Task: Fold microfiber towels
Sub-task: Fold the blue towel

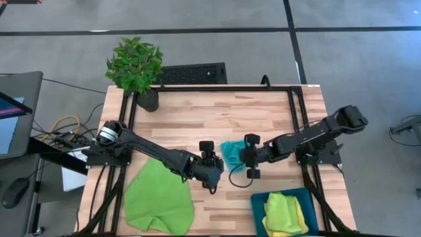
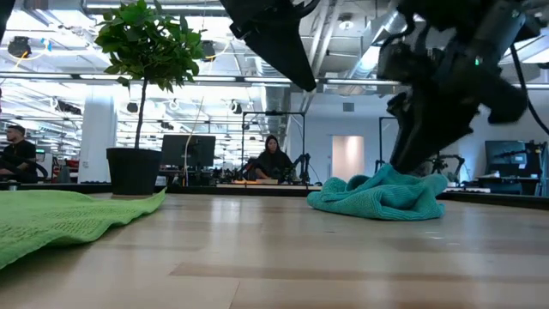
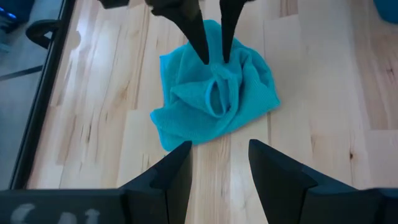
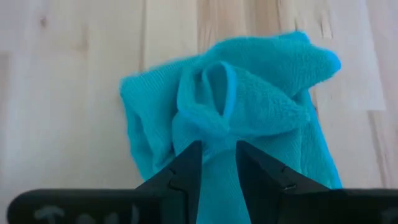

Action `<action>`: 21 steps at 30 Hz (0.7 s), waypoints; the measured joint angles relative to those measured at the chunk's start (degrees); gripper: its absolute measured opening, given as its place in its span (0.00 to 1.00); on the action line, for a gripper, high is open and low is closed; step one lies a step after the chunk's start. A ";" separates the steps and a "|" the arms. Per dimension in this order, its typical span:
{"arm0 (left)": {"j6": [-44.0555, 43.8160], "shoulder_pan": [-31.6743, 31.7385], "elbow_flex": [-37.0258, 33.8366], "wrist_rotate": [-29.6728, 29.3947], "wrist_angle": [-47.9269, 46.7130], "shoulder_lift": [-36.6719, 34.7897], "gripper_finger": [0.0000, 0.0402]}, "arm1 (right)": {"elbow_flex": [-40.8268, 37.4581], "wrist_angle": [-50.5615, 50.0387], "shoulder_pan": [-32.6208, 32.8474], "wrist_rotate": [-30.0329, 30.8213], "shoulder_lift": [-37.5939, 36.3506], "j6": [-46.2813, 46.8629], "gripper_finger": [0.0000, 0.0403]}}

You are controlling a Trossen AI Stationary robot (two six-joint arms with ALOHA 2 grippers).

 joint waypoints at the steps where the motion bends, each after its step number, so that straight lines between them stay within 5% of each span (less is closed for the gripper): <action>1: -0.11 0.00 0.00 0.00 0.00 0.00 0.38 | -0.03 -0.18 -0.31 -0.02 0.45 -0.26 0.30; 16: -0.29 0.02 0.00 0.35 0.07 0.00 0.38 | -0.01 3.16 -2.20 -6.29 2.01 -4.91 0.30; 21: -0.41 0.02 0.00 0.34 0.07 0.00 0.38 | -0.01 3.12 -3.00 -6.34 2.01 -4.45 0.19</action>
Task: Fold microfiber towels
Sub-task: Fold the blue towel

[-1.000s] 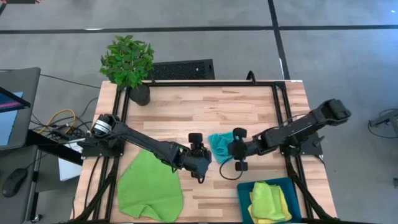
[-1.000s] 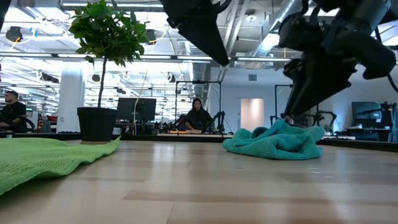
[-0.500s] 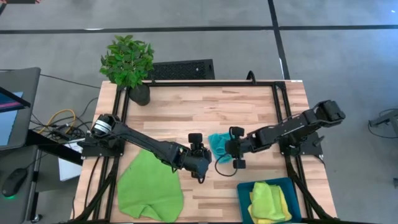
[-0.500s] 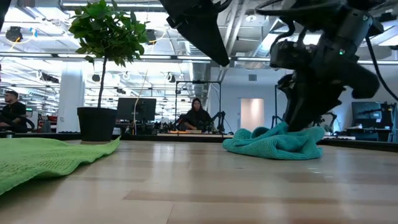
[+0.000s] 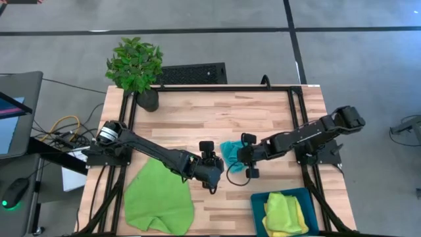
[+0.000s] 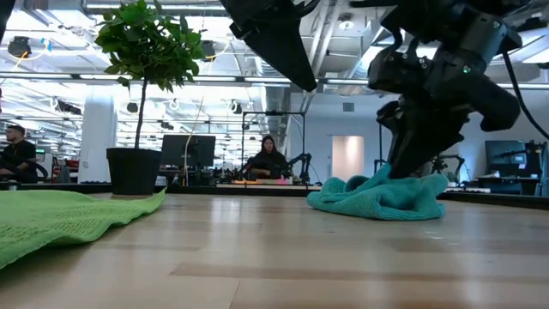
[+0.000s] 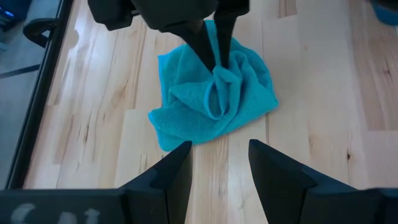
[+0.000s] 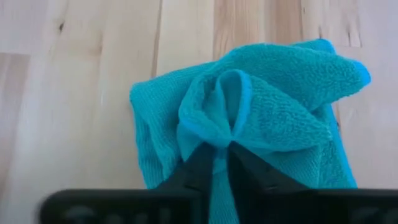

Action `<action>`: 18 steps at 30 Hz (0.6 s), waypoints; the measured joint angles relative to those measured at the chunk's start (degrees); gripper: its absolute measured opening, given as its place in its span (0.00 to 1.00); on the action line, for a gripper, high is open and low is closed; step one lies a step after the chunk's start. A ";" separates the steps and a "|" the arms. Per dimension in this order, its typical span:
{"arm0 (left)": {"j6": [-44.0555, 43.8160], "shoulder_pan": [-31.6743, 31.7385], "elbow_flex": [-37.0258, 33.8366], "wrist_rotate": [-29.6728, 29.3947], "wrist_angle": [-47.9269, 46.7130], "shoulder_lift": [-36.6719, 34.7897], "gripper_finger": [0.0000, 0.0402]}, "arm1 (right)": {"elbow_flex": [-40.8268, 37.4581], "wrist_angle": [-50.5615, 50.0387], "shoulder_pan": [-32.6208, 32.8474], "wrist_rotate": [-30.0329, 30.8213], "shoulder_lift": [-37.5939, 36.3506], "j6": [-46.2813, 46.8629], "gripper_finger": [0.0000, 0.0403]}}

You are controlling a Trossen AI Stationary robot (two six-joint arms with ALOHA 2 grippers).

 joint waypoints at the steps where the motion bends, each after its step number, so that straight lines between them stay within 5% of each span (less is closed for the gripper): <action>1: -0.04 0.00 0.00 0.02 -0.01 0.00 0.38 | 0.00 -0.07 -0.03 -0.07 0.00 0.53 0.14; 3: -0.24 0.00 0.00 0.00 -0.01 0.00 0.38 | 0.00 -0.36 -0.01 -0.06 -0.02 2.37 0.04; 8: -0.42 0.00 -0.02 -0.01 -0.01 0.00 0.38 | 0.00 -0.49 1.28 0.73 -0.53 9.05 0.03; 18: -2.86 0.31 -1.31 -0.03 -0.27 0.00 0.38 | 0.00 -8.91 6.85 17.55 -0.67 29.81 0.01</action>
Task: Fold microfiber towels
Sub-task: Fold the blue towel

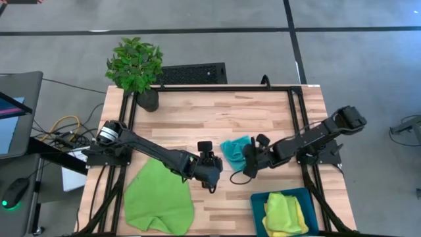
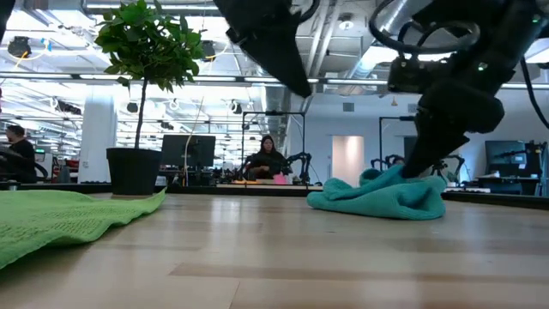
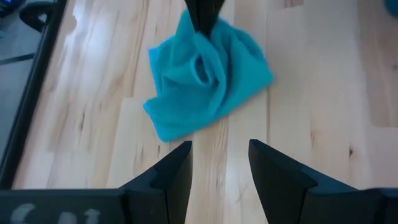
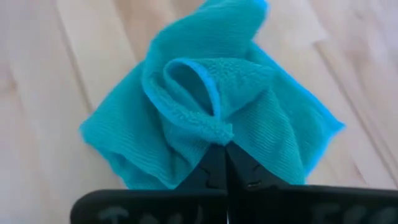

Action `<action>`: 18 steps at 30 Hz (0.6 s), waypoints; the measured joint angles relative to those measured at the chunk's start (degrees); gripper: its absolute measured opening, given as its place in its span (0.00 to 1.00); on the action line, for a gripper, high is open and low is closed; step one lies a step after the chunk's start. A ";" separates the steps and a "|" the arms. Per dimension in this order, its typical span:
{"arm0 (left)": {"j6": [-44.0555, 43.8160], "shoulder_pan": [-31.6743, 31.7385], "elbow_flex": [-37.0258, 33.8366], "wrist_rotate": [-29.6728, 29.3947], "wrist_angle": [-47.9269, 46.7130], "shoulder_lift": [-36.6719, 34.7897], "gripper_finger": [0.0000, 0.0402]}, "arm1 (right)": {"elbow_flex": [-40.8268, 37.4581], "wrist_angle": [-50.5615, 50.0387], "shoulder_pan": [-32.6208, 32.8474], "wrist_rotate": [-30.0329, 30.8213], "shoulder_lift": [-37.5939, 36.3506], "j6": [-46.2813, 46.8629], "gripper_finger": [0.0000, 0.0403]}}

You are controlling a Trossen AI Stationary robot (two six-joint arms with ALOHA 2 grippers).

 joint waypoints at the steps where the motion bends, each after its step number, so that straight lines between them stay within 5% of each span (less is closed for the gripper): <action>1: -0.50 0.16 -0.77 0.02 0.18 0.00 0.38 | 0.00 -0.57 0.39 1.12 -0.13 1.40 0.01; 5: -1.37 1.14 -4.45 -0.02 3.40 0.02 0.38 | 0.00 -0.39 1.07 3.36 -1.13 3.28 0.01; 11: 9.86 3.30 -12.67 4.05 27.52 0.04 0.38 | 0.00 -0.43 1.17 3.38 -2.86 3.33 0.01; 18: 12.06 6.47 -19.32 12.28 47.97 2.35 0.38 | 0.00 -0.40 1.02 3.37 -3.81 3.54 0.01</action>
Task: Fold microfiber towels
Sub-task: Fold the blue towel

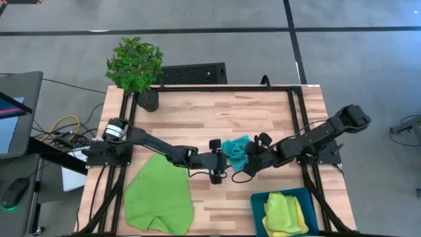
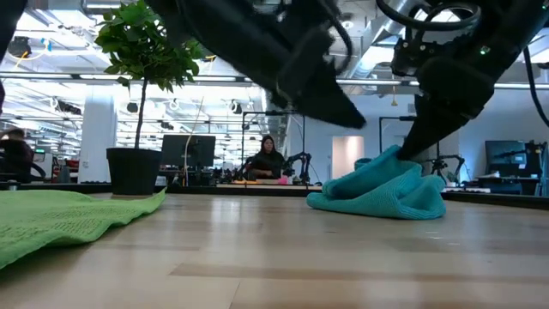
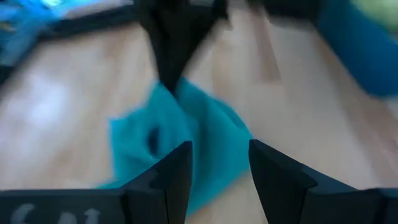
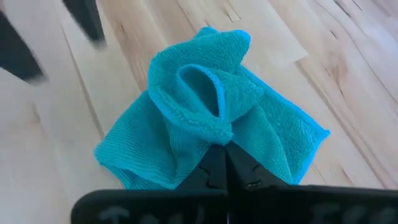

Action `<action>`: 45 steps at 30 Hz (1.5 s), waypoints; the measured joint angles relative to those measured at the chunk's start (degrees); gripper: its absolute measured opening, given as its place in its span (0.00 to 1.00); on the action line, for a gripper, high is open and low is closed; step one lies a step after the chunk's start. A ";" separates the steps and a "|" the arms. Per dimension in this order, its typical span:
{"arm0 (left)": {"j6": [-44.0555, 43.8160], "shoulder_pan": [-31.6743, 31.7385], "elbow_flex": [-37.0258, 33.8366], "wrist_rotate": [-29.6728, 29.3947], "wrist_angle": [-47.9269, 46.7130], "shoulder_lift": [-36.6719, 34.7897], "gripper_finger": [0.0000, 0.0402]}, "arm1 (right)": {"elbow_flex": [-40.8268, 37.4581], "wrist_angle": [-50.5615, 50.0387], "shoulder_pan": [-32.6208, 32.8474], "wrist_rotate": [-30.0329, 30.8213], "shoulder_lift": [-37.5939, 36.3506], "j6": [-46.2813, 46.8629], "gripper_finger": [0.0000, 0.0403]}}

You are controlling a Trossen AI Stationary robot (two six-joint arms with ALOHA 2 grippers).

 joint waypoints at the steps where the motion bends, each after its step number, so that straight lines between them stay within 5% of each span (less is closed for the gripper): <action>1: -0.24 0.38 -0.24 1.54 0.18 1.08 0.38 | 0.00 -0.01 -0.22 0.00 -0.17 0.13 0.01; 7: -0.58 1.79 1.64 5.19 4.07 8.36 0.38 | -0.02 -0.13 -0.62 0.02 -0.28 0.27 0.01; 22: -0.60 5.68 3.83 -4.77 2.80 9.82 0.38 | -0.02 -0.14 -0.12 -0.99 -0.26 1.13 0.01; 40: 10.51 9.13 3.85 3.35 10.47 10.06 0.38 | -0.02 -0.18 0.26 -1.74 -0.22 4.27 0.02; 45: 12.06 9.39 3.85 4.25 12.00 10.06 0.38 | -0.02 -0.16 -0.24 -6.65 -0.22 2.96 0.02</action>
